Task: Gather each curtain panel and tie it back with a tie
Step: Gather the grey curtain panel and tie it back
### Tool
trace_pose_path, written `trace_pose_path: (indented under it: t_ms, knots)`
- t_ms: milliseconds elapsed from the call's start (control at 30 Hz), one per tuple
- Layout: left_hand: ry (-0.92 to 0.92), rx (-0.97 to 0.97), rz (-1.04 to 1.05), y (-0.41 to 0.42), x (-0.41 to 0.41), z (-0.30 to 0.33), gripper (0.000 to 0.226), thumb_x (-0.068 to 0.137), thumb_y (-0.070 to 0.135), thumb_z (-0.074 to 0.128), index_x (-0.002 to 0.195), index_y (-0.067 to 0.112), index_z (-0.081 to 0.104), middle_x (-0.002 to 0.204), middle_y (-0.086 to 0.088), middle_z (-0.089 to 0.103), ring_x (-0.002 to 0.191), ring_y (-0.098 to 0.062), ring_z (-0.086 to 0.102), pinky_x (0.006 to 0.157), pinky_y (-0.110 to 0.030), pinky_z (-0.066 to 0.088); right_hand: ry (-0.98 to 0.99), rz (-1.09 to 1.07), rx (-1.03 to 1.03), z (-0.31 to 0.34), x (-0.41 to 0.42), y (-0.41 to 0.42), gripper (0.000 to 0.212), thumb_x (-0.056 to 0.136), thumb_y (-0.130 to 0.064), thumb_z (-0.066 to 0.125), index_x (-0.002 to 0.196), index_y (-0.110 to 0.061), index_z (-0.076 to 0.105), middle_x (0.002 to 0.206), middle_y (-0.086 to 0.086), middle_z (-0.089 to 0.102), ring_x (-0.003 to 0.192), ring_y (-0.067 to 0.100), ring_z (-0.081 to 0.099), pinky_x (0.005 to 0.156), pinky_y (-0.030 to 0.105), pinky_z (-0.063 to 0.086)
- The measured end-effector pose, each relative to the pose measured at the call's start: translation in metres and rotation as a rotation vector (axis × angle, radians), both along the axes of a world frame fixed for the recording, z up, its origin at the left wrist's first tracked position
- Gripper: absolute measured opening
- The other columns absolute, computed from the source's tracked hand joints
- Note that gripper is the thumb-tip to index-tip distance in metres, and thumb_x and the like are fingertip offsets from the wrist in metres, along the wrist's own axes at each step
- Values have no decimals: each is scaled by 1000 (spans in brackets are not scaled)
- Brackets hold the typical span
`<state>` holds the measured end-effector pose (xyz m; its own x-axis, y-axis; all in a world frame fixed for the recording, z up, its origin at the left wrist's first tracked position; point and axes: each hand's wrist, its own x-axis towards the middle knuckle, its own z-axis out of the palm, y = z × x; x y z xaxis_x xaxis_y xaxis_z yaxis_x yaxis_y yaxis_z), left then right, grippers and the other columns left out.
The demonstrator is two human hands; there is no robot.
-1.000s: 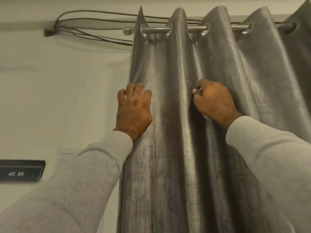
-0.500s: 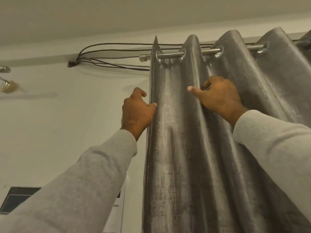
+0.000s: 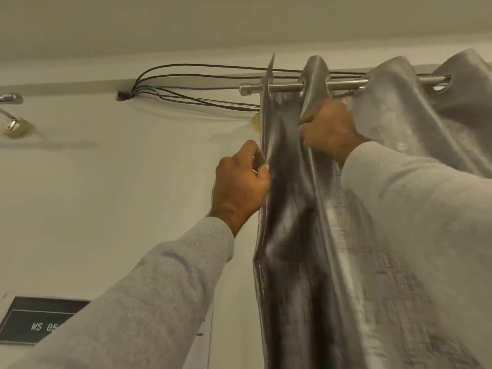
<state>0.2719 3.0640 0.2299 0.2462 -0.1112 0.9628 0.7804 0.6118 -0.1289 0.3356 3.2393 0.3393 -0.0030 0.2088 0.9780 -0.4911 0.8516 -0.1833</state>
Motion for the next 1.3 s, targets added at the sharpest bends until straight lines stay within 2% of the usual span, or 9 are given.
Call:
trace_pose_path:
  t_ms: [133, 333, 533, 600, 800, 933, 1033, 1167, 1300]
  knots:
    - [-55, -59, -82, 2, 1, 1, 27, 99, 22, 78, 109, 28, 54, 88, 4, 71, 73, -15, 72, 81, -34, 67, -124, 61, 144, 12, 2, -6, 22, 90, -23, 81, 113, -21, 80, 110, -1, 75, 103, 16, 69, 85, 23, 51]
    - [-64, -16, -60, -2, 1, 4, 27, 99, 22, 78, 117, 22, 58, 76, 10, 67, 66, -12, 69, 82, -32, 66, -173, -34, 122, 24, 15, 6, 24, 93, -8, 67, 113, 3, 75, 109, 23, 75, 85, 32, 70, 59, 31, 53]
    - [-24, -118, -157, 7, 7, 6, 23, 97, 13, 73, 110, 22, 57, 70, 2, 73, 60, -15, 71, 69, -45, 67, -146, 84, 355, 25, 13, -31, 37, 107, -22, 56, 143, -19, 63, 149, 3, 60, 143, 29, 51, 113, 43, 46]
    - [-3, -197, -170, 9, 8, 7, 27, 97, 10, 71, 118, 25, 61, 71, 0, 73, 60, -15, 71, 69, -43, 67, -213, 340, 262, 30, 21, -16, 31, 99, -20, 70, 130, -20, 72, 137, 3, 69, 132, 29, 60, 99, 38, 54]
    - [-34, -334, -133, 31, 17, 12, 39, 98, 12, 62, 133, 22, 77, 122, 0, 78, 111, -15, 73, 104, -40, 62, -280, 243, 280, 24, 31, 20, 19, 88, -17, 84, 107, -16, 80, 90, -1, 80, 75, 9, 75, 62, 24, 54]
    - [-21, -316, -140, 51, 31, 16, 40, 96, 15, 60, 131, 24, 78, 126, 0, 77, 116, -14, 72, 107, -41, 60, -331, 189, 314, 19, 41, 32, 24, 88, -18, 84, 111, -19, 77, 89, -3, 79, 81, 9, 76, 68, 27, 55]
    - [-57, -299, -83, 56, 48, 22, 31, 94, 4, 63, 114, 16, 85, 105, 8, 79, 92, 7, 71, 94, -18, 60, -382, 249, 341, 19, 46, 41, 21, 90, -17, 82, 111, -19, 78, 97, 0, 80, 90, 12, 77, 70, 28, 53]
    - [-209, -285, 22, 74, 65, 22, 23, 94, 31, 70, 86, 11, 80, 81, -5, 76, 74, -19, 72, 76, -44, 66, -397, 440, 353, 19, 57, 59, 15, 94, -14, 78, 108, -19, 80, 98, -4, 83, 93, 13, 79, 72, 27, 52]
    - [-262, -62, 262, 85, 71, 11, 22, 84, 32, 85, 86, 20, 67, 88, 1, 69, 84, -21, 69, 75, -39, 61, -286, 395, 263, 20, 62, 69, 13, 96, -12, 74, 109, -11, 76, 102, 7, 81, 85, 20, 78, 64, 28, 53]
